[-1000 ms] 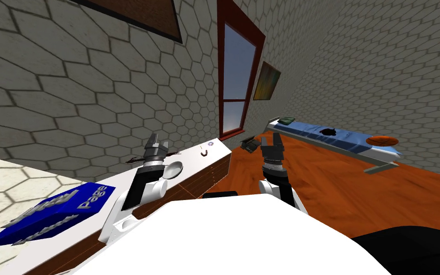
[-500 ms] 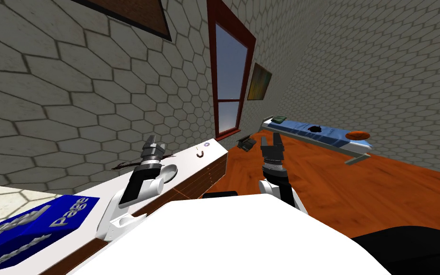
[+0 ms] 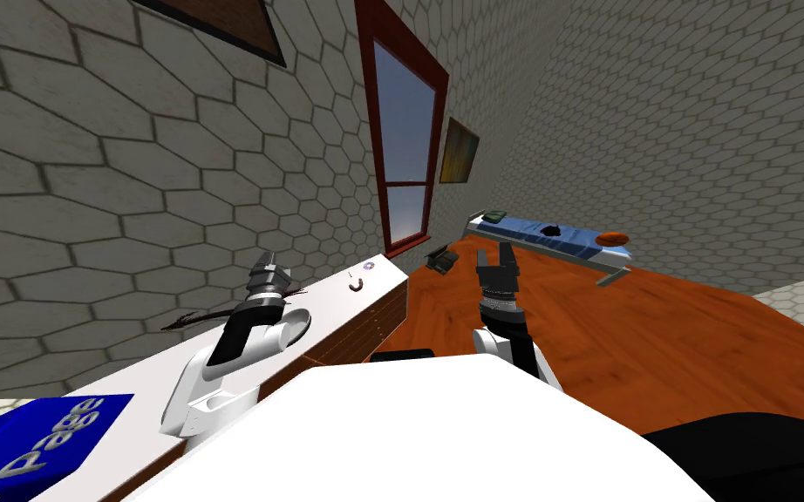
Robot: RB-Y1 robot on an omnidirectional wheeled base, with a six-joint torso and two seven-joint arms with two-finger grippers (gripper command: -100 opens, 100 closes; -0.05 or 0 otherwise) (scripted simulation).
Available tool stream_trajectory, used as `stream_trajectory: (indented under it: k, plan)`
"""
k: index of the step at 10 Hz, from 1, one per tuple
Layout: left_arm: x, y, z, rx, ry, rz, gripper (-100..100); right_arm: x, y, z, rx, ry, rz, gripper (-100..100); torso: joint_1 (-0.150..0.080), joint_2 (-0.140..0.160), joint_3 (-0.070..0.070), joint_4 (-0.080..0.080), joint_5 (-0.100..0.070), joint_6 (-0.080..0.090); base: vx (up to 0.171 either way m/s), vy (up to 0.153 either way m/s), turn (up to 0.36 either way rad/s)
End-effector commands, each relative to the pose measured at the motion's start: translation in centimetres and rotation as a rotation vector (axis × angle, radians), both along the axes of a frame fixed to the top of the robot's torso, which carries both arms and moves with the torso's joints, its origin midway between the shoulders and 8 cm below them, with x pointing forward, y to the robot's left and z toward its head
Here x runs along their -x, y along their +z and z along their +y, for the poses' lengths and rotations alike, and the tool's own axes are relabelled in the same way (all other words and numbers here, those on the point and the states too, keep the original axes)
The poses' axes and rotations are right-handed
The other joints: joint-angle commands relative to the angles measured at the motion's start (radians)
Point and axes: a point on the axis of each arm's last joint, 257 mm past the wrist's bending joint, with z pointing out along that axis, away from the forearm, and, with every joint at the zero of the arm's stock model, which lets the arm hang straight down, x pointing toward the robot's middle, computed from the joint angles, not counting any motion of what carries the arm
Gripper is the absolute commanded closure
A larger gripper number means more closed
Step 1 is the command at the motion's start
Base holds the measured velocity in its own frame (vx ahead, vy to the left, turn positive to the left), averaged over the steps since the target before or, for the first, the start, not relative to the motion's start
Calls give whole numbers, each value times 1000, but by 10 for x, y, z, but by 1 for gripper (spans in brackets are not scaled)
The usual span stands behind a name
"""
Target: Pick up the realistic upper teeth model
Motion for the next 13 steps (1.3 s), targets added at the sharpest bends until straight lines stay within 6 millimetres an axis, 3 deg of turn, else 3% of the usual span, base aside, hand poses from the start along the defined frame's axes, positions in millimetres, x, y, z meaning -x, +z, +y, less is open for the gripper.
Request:
stream_trajectory:
  k: [1, 2, 5, 6, 8, 9, 10, 11, 12, 13]
  plan:
    - [2, -13, 12, 26, 31, 43, -100, 0, 0, 0, 0, 0, 0, 0, 0, 0, 0, 0, 0, 0, 22, -37, -116]
    - [6, -20, 31, 44, 72, 64, -100, 0, 0, 0, 0, 0, 0, 0, 0, 0, 0, 0, 0, 0, 28, -48, -227]
    - [13, -42, 56, 95, 134, 138, -100, 0, 0, 0, 0, 0, 0, 0, 0, -1, 0, 0, 0, 0, 31, -34, -139]
    - [21, -51, 76, 121, 180, 162, -100, 0, 0, 0, 0, 0, 0, 0, 0, -1, 0, 0, 0, -1, 32, -42, -192]
    - [22, -58, 78, 136, 189, 187, -100, 0, 0, 0, 0, 0, 0, 0, 0, -1, 0, 0, 0, -1, 23, -25, -51]
    - [32, -69, 97, 166, 236, 214, -100, 0, 0, 0, 0, 0, 0, 0, 1, 0, 0, 0, 0, -1, 32, -29, -185]
    - [33, -75, 99, 179, 244, 235, -100, 0, 0, 0, 0, 0, 0, 0, 1, 0, 0, 0, 0, 0, 31, -27, -147]
    - [44, -85, 117, 208, 290, 256, -100, 0, 0, 0, 0, 0, 0, 0, 1, 0, 0, 0, 0, -1, 41, -40, -278]
    - [46, -92, 118, 223, 298, 280, -100, 0, 0, 0, 0, 0, 0, 0, 0, -1, -1, 0, 0, 0, 43, -27, -90]
    - [59, -102, 136, 253, 344, 299, -100, 0, 0, 0, 0, 0, 0, 0, 1, -1, -1, 0, 0, -1, 62, -37, -170]
